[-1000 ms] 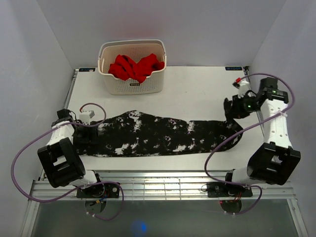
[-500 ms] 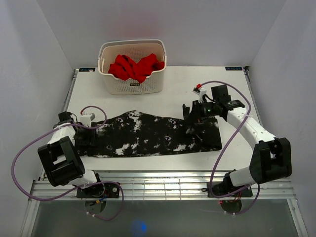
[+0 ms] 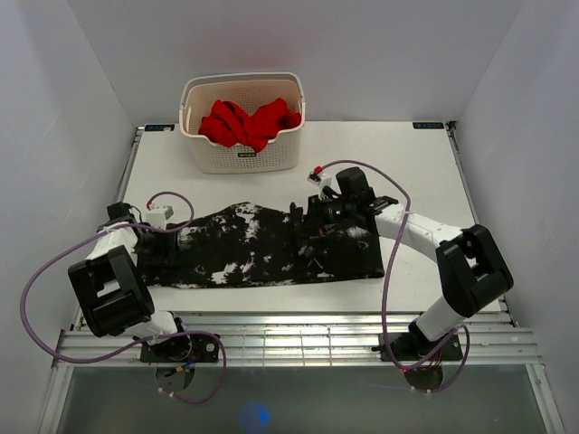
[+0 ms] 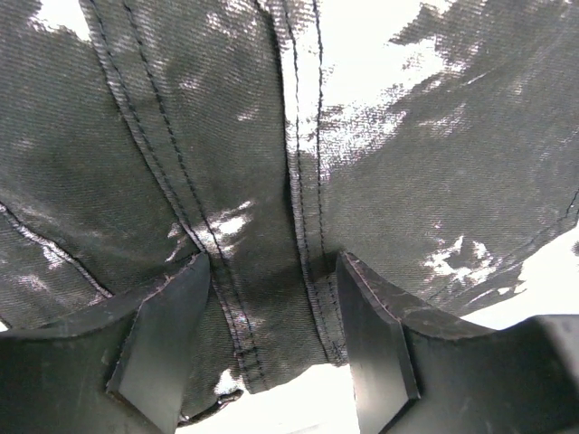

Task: Fold and stack the trousers
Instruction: Fold the trousers

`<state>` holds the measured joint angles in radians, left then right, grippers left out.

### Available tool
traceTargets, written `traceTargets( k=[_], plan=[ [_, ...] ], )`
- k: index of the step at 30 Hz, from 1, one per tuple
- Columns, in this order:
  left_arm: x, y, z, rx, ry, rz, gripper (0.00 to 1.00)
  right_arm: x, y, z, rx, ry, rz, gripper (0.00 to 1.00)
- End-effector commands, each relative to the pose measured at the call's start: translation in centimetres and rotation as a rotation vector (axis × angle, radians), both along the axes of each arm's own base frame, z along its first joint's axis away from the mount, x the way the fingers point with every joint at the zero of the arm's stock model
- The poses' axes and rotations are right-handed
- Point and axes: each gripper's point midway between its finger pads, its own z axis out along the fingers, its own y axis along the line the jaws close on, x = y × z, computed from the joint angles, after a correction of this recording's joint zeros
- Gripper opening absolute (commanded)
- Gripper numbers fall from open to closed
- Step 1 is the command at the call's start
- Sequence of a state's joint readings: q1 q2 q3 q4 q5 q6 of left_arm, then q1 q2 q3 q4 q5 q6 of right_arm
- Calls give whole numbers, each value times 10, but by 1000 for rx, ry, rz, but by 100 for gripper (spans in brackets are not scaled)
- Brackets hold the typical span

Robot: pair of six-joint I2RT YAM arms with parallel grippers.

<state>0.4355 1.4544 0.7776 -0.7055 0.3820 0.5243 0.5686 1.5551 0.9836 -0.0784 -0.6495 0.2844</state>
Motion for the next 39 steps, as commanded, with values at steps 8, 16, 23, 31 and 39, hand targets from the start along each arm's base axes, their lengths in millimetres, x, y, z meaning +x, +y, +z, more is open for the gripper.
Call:
traceTargets(
  k=[8,16,23,31,39],
  plan=[
    [0,8,-19,30,46,4,72,17,52,-14,37,0,-7,8],
    [-3,7,-24,23,55,3,73,16,71,-25,38,51,11,8],
    [-4,9,-28,36,63,-5,73,10,85,-7,46,19,-16,8],
    [-4,8,-31,31,67,-3,74,15,102,-40,-2,45,-27,8],
    [-4,5,-25,20,49,-14,87,19,110,-62,-20,90,-19,15]
  ],
)
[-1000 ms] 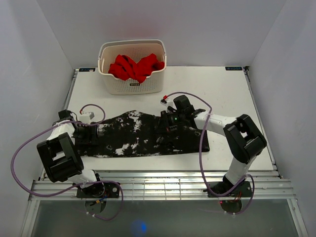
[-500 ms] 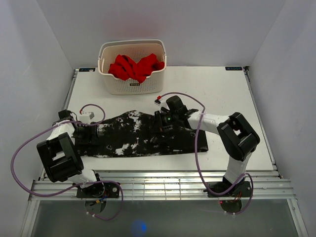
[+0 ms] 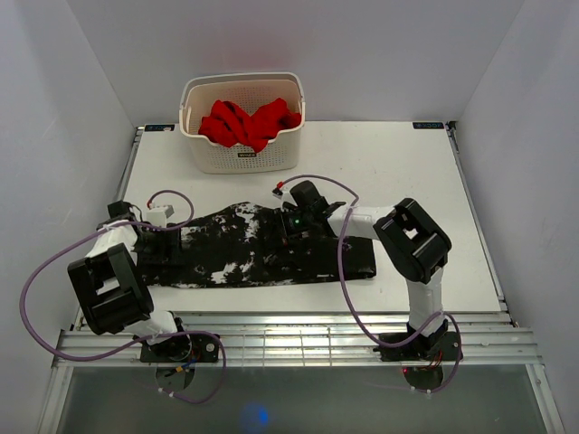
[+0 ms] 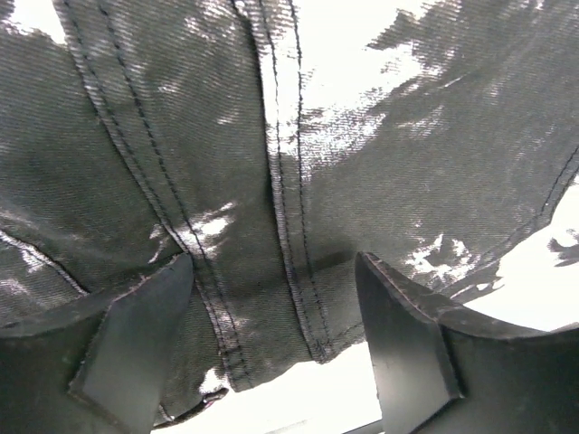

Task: Fold and stack the trousers
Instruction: Fold the trousers

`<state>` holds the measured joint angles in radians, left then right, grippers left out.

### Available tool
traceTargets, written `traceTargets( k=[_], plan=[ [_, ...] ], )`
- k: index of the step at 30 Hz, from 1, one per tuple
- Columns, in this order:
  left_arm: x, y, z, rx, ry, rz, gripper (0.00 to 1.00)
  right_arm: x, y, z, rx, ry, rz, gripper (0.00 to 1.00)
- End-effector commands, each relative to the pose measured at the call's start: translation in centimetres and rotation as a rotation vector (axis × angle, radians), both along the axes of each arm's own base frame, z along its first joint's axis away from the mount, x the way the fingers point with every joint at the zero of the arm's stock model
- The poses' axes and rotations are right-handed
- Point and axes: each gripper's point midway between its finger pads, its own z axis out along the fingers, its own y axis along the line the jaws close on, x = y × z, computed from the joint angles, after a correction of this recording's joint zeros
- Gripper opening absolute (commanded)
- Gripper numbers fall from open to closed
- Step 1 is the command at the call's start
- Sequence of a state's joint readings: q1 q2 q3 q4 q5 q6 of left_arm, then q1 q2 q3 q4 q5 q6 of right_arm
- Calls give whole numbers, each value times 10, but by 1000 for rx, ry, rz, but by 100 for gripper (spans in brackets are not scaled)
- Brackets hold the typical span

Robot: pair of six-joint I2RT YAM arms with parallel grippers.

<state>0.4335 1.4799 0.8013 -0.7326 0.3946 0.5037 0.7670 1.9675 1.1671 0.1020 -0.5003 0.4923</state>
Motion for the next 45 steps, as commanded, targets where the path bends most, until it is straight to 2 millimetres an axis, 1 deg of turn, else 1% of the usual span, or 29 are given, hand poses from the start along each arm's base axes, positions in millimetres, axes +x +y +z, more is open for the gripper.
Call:
traceTargets(
  k=[1,2,3,4,6,7,8,9,10,11,13,14,15,17,18,19,21,23,24,27,29,31,32,34,35,39,42,44,45],
  plan=[
    [-2,9,-20,50,9,-33,89,15,16,23,62,-71,1,24],
    [0,8,-17,48,1,-36,90,15,15,27,63,-79,3,34],
    [2,8,-13,45,-9,-39,91,15,15,31,64,-90,9,58],
    [1,5,-5,39,-22,-48,92,15,11,35,58,-107,20,64],
    [11,-1,15,5,-83,-74,93,15,5,57,75,-153,38,85],
    [8,-8,25,-22,-87,-87,94,16,-5,62,61,-180,56,88],
    [20,-14,49,-49,-176,-123,94,17,-11,84,82,-231,64,92],
    [22,-20,63,-72,-212,-141,94,15,-20,91,75,-244,75,96],
    [20,-28,75,-108,-230,-157,94,18,-32,103,91,-265,89,96],
    [30,-39,104,-155,-332,-203,94,11,-48,115,87,-301,116,97],
    [28,-60,133,-248,-398,-258,94,11,-78,129,130,-305,138,98],
    [27,-71,145,-295,-434,-288,93,-3,-97,128,132,-286,145,98],
    [26,-96,167,-388,-499,-362,92,-3,-119,132,176,-291,166,98],
    [22,-125,181,-484,-525,-436,92,-22,-149,118,179,-222,175,98],
    [12,-152,181,-579,-470,-461,92,-25,-161,113,185,-246,207,96],
    [19,-165,189,-627,-520,-499,91,-25,-177,111,211,-214,189,95],
    [12,-196,187,-752,-427,-495,90,-39,-197,97,227,-134,197,93],
    [19,-214,176,-786,-433,-525,88,-49,-202,86,250,-58,213,92],
    [10,-236,170,-818,-383,-573,86,-57,-204,82,257,-6,213,91],
    [7,-267,146,-891,-242,-534,85,-59,-207,64,283,80,197,89],
    [12,-278,125,-946,-154,-466,84,-62,-213,37,249,167,172,89],
    [19,-282,106,-952,-90,-408,81,-57,-223,20,229,210,132,88],
    [26,-283,82,-940,-17,-351,79,-57,-227,8,225,266,109,88],
    [31,-283,60,-919,40,-311,77,-51,-238,-10,213,326,57,88],
    [37,-281,39,-885,68,-278,75,-48,-240,-14,216,358,33,88],
    [44,-276,-2,-802,169,-197,71,-32,-255,-39,92,387,-42,85],
    [51,-273,-9,-757,193,-193,70,-21,-257,-28,68,328,-42,82],
    [56,-275,2,-759,162,-223,70,-10,-259,-5,57,241,-26,80],
    [62,-276,21,-756,97,-269,72,1,-271,6,48,203,-65,79]
  ],
)
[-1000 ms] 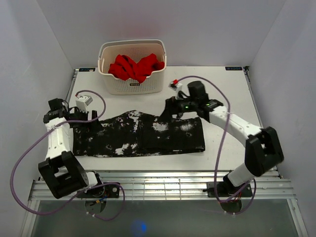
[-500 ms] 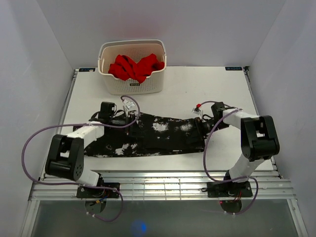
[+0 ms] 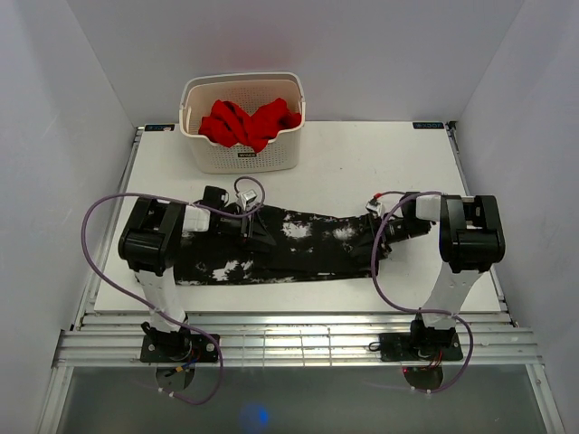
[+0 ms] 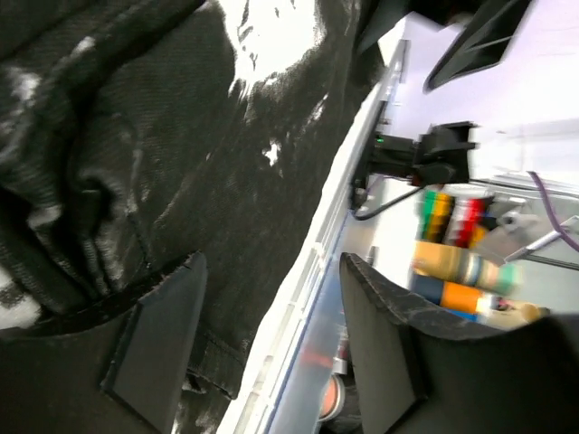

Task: Fold and stack the trousers
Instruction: Fold the trousers

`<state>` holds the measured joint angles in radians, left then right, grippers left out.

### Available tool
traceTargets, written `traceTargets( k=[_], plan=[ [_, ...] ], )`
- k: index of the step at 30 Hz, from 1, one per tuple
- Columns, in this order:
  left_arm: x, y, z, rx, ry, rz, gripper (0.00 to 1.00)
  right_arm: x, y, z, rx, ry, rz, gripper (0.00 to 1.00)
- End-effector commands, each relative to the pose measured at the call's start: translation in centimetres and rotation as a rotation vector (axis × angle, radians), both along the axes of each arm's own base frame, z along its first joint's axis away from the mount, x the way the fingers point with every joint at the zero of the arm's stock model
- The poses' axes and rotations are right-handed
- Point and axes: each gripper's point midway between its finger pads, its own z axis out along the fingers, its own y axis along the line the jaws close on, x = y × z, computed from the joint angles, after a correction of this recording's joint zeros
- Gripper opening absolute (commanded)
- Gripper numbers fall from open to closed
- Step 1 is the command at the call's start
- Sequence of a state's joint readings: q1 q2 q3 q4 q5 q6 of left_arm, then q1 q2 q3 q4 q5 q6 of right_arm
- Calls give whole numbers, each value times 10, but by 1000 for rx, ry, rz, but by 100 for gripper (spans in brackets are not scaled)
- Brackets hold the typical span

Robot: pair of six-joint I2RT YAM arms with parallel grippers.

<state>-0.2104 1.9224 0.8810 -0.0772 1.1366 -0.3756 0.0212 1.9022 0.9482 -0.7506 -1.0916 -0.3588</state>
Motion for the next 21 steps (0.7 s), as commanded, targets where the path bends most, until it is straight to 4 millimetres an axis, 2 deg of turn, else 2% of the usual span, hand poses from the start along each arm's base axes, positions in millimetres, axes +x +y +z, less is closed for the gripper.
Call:
traceTargets(
  k=[1,2,3,4,5,6,7,8,9,10,11,13,14,15,16,21],
  plan=[
    [28,9,12,119,-217,16,73,40,-34,26,-174,-260,-35,78],
    [31,10,22,129,-260,12,75,45,-41,34,-195,-289,-57,78],
    [29,14,30,148,-271,7,79,51,-57,39,-249,-304,-97,77],
    [38,18,54,155,-369,15,81,54,-67,47,-294,-340,-126,75],
    [43,30,65,154,-385,50,83,58,-83,48,-345,-349,-167,73],
    [44,38,74,149,-383,77,86,57,-95,42,-412,-357,-179,72],
    [46,48,92,141,-420,108,87,57,-103,44,-452,-380,-195,71],
    [54,69,98,153,-426,169,88,57,-110,40,-489,-381,-209,68],
    [50,80,101,168,-405,186,90,54,-114,32,-515,-375,-210,65],
    [56,98,108,197,-455,214,90,53,-114,28,-520,-363,-216,63],
    [61,123,109,227,-450,271,91,52,-113,24,-516,-353,-222,60],
    [55,149,105,262,-409,309,90,55,-110,11,-497,-338,-237,54],
    [55,174,104,284,-420,352,90,57,-108,9,-486,-328,-250,52],
    [47,181,101,290,-384,365,90,59,-107,5,-477,-325,-256,51],
    [45,202,98,306,-372,416,90,64,-107,-1,-472,-327,-264,50],
    [26,241,86,333,-332,481,90,67,-94,-22,-430,-278,-247,51]
  ],
)
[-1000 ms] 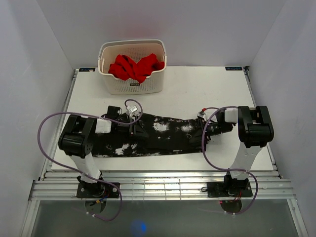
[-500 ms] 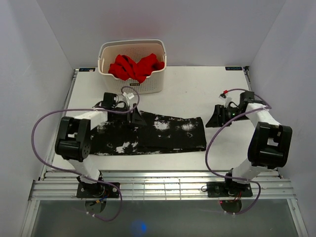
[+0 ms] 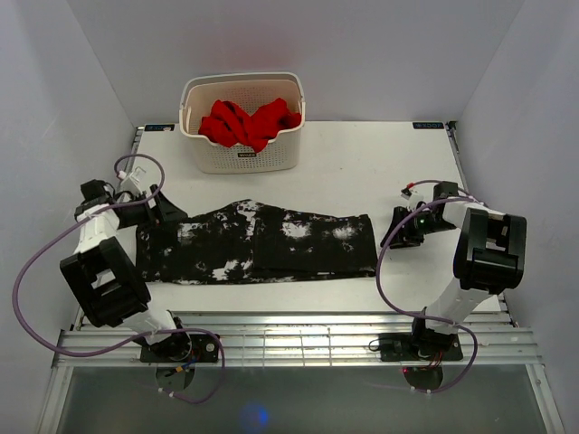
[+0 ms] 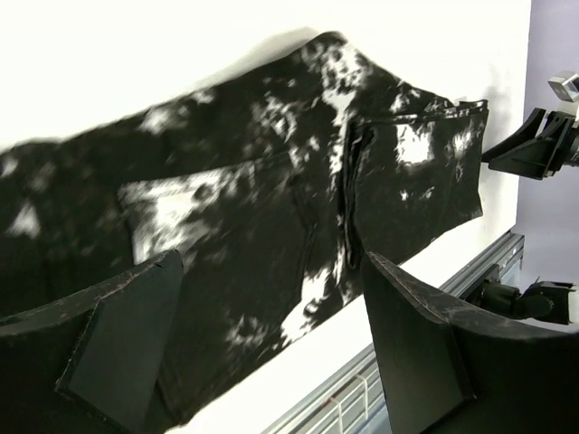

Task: Fold and stack the trousers
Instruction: Fold the trousers

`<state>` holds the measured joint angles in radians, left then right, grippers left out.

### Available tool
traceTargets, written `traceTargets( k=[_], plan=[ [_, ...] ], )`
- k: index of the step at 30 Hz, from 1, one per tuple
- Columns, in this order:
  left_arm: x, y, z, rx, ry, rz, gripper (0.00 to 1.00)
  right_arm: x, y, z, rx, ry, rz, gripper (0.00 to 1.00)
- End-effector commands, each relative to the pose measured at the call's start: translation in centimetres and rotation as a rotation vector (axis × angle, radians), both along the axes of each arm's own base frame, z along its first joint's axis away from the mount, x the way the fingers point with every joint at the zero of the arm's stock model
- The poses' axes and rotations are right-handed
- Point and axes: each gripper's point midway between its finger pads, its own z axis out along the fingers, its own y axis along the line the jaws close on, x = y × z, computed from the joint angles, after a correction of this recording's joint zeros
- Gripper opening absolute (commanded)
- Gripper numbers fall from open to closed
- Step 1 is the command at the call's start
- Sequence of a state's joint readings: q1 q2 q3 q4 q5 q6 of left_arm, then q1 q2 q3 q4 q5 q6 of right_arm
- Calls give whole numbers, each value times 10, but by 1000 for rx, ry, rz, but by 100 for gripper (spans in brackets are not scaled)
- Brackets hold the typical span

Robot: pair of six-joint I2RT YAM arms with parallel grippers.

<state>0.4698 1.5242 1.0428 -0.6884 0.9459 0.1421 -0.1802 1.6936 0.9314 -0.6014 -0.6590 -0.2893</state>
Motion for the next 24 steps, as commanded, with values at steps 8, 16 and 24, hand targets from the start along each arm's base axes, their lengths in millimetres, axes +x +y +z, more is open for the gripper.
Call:
traceTargets(
  k=[8,16,24],
  plan=[
    [-28,42,-11,-21,38,56,91,8,37,-28,47,4,80,53],
    [-38,81,-28,-35,74,163,89,5,29,-17,29,-12,100,8],
    [-53,81,-42,78,50,127,82,32,-64,69,-219,-191,-40,8]
  ],
)
